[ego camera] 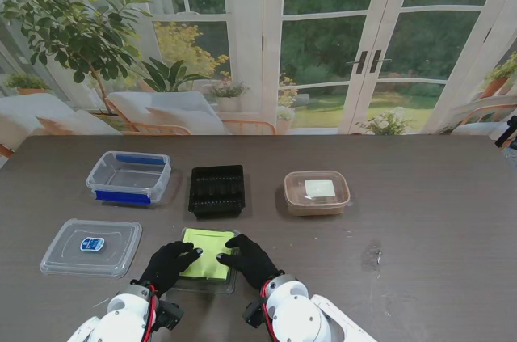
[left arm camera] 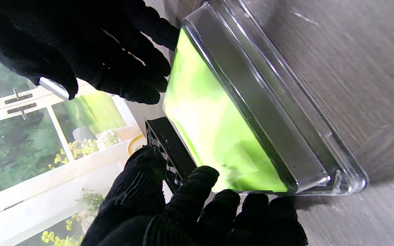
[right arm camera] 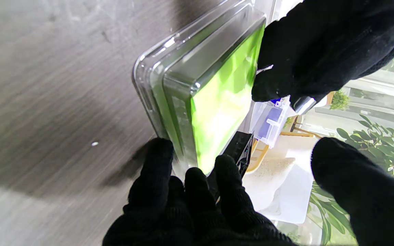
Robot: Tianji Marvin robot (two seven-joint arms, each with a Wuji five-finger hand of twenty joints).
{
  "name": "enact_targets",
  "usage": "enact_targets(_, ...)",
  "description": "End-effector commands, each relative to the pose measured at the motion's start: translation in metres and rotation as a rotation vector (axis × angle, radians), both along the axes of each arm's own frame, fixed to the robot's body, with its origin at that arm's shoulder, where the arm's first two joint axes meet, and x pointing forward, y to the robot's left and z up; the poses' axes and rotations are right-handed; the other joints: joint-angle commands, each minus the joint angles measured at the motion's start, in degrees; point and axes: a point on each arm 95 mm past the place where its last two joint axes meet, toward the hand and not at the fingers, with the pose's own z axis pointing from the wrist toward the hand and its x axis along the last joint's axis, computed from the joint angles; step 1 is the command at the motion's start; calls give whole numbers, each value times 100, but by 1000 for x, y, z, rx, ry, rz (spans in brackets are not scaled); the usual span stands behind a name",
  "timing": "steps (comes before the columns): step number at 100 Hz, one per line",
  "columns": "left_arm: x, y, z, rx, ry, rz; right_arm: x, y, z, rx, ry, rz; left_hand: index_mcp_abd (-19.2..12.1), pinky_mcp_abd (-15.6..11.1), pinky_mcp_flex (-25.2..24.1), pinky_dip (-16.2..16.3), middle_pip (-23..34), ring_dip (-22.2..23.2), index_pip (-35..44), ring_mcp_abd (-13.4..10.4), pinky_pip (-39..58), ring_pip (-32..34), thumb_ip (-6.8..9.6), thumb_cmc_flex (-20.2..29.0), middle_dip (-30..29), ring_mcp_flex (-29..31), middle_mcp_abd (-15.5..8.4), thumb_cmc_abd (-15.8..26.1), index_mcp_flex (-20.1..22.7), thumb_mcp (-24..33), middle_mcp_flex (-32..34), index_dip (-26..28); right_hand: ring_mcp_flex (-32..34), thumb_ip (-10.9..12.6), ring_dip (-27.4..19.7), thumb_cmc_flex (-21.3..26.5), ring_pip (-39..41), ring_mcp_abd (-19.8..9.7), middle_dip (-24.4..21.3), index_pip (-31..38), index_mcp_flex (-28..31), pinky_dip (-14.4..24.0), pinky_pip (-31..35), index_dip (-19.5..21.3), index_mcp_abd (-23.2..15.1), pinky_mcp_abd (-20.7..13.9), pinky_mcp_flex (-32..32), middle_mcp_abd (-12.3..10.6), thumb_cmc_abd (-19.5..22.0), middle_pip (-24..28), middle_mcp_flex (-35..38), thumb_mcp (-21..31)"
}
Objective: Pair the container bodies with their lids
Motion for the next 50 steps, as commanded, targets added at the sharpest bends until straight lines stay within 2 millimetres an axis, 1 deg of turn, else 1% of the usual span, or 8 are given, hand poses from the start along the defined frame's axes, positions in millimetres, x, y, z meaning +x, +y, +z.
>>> enact_targets(1,-15,-8,-20,-40,86,-30,-13,2,-16,-9,60,14,-42,436,86,286,996,235,2,69,488,404,101,313,432,137,66,314,65,-132,593,25,-28,127,-8,-169,-26,468,-67,-14,-225,-296,-482,25,-75,1076,-2441,-46,42,-98,-145,-26)
enact_targets(18,-17,-11,-25,-90,106,-57,-15,3,-17,5,62,10,19,419,195,332,995,263,20,36,517,428,105,365,448,196,58,316,129,-179,676,32,-37,124,-10,-169,-31,445,-63,10,-229,-297,-479,35,-74,1045,-2449,-49,41,-95,-151,-18)
enact_targets(31,-19,-13,-26,-113,102,-71,-15,5,-17,9,64,10,60,497,381,320,1014,278,64,107,529,530,112,409,453,315,101,313,254,-215,826,49,-37,122,-10,-168,-29,436,-63,14,-231,-296,-475,36,-74,1042,-2454,-54,48,-98,-152,-22)
enact_targets(50,-21,-14,-25,-129,77,-93,-17,6,-17,29,75,1,-26,482,571,263,1041,273,118,52,520,639,123,429,465,459,24,293,423,-271,1019,71,-34,121,-10,-160,-28,439,-61,36,-224,-295,-467,45,-94,1044,-2459,-53,41,-97,-146,-12)
